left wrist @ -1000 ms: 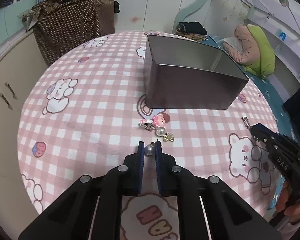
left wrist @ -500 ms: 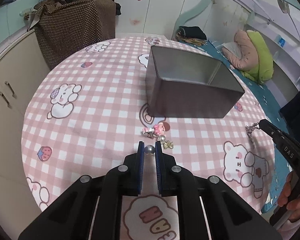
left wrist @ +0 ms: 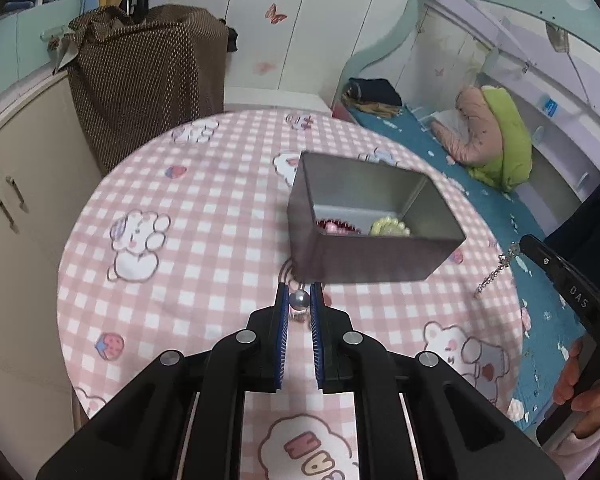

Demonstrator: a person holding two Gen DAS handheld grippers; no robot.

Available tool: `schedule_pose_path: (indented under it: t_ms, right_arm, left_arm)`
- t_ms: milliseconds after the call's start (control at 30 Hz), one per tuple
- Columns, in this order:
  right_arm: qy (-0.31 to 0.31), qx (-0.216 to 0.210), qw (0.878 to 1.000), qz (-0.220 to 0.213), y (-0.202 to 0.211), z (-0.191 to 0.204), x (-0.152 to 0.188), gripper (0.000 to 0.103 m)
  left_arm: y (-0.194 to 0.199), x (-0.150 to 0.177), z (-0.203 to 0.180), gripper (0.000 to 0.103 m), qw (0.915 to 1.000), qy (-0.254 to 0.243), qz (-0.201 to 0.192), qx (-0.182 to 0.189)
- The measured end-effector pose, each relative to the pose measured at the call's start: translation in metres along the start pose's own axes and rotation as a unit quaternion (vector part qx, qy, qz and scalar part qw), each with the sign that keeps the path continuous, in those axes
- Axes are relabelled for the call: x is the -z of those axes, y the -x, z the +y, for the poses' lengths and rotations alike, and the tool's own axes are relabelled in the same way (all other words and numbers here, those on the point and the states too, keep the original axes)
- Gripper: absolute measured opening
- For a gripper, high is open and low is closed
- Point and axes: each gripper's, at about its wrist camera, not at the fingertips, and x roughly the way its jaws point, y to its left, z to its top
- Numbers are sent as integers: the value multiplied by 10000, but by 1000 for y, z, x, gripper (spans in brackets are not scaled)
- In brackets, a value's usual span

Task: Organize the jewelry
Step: 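Carry the silver chain and pearl earring into the tin and open both grippers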

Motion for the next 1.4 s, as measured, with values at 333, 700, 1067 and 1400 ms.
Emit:
schedule_pose_path:
  t_ms: [333,700,1067,1400]
  right_arm:
    - [200,-303,9981,-488,16,27,-37,4]
    - [496,-650,9938,-757,17,63,-71,4]
    - [571,-833,9948,-151,-37,77,-66,4]
    - [530,-813,9945,384,-64,75,-67,10]
  left_arm:
    - [12,-35,-8,9,9992,-106,-342,160]
    - [8,-72,-25,9,9980,-224,-504,307]
    - [-23,-78,-30,9,9988,-318,-185,319]
    - [-42,-83,-30,45,9992,-365,126,121]
